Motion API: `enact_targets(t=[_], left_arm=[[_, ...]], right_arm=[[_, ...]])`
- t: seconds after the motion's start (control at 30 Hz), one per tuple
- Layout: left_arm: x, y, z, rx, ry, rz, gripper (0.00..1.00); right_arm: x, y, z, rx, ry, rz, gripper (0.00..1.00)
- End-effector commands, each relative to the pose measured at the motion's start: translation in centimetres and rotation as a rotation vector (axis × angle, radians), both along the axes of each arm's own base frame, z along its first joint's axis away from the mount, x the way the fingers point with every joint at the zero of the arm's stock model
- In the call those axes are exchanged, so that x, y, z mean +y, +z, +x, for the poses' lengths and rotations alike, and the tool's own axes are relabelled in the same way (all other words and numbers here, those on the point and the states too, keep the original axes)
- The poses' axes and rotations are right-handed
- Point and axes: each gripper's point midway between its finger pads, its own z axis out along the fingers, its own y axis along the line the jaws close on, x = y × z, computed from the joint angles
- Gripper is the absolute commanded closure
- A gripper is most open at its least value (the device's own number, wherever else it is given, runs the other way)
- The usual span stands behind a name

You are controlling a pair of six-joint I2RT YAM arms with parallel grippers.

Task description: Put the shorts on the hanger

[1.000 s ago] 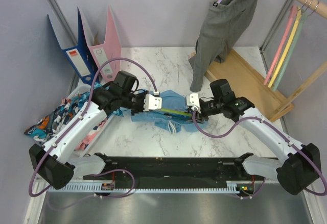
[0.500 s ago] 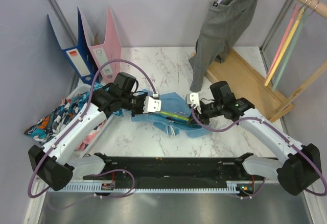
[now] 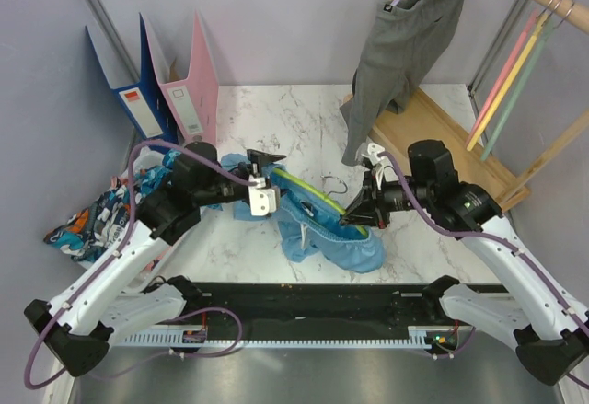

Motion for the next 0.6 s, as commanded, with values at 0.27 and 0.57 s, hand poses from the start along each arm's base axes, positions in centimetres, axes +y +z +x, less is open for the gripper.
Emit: enact_targets(t=[0.27, 0.57], left_arm=[[-5.7, 2.8, -0.9, -0.393, -0.092, -0.021, 0.25], [-9.8, 2.1, -2.7, -0.468, -0.173, -0.017, 0.33]], right_arm=[[0.1, 5.7, 1.1, 0.121, -0.216, 0.152, 1.00], [-0.3, 5.7, -1.1, 0.142, -0.162, 0.160, 1.00]])
